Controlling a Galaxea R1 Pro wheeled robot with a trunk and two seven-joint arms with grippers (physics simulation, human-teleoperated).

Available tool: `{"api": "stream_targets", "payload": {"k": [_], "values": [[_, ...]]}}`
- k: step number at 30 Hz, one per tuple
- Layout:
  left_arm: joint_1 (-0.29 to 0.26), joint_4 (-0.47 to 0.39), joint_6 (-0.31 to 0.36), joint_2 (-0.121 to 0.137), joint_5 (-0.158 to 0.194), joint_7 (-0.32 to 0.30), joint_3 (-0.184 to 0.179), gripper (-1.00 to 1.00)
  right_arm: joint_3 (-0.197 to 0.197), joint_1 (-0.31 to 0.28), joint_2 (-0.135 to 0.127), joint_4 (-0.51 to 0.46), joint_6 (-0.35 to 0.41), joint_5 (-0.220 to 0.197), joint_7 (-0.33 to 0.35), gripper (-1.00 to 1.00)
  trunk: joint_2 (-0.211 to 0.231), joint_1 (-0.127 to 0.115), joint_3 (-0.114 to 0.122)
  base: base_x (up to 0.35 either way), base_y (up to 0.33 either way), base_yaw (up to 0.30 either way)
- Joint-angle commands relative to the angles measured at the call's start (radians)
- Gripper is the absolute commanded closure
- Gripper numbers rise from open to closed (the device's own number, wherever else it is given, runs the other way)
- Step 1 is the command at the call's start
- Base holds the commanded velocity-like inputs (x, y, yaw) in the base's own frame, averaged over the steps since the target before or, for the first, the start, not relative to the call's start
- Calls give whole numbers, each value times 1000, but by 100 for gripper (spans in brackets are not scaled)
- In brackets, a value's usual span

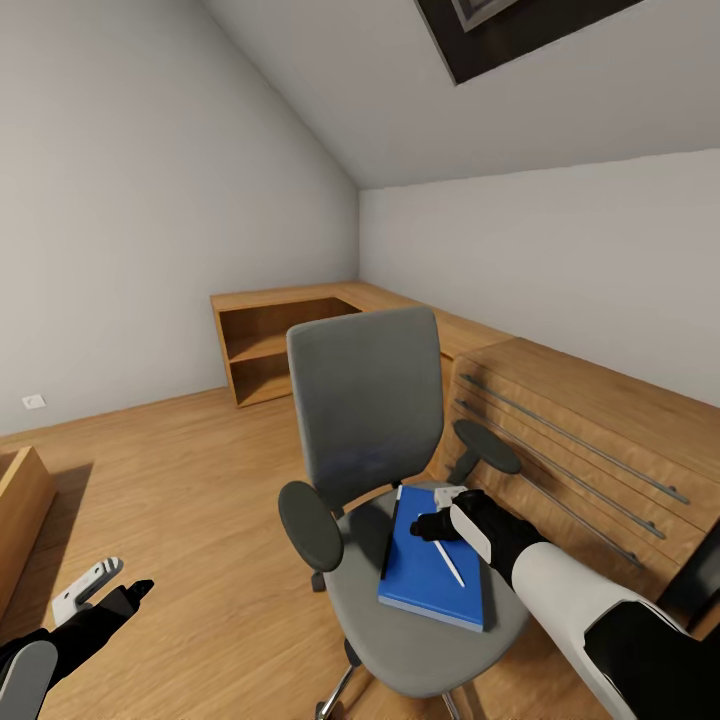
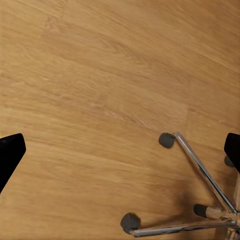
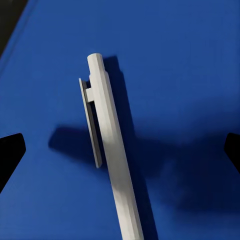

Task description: In the bedroom, organize the workspace by keeping the computer under the desk, ensuring the monitor is on the desk, placing the keyboard on the desk next to the monitor, placing the mouse on the desk next to the keyboard, moving the folder from the swivel chair onto the desk next to the mouse, stacking the notebook on top of the folder with the pen on top of the notebook, and positioning the swivel chair next to the desk.

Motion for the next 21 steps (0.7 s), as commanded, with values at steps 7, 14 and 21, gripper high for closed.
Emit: {"api": "stream_targets", "payload": {"k": [7,14,21], "values": [[-1,-2,3,0,11,9,0,-100,4,-1,-1,-1,4,-5,-3,-100,0,0,-1,0,0,0],[-1,-3,4,0,11,9,0,-100,4,-1,-1,-1,4,-5,-3,100,0,0,-1,0,0,0],[-1,-3,4,0,11,9,0,-100,4,-1,-1,-1,4,-5,-3,100,0,0,-1,0,0,0]]}}
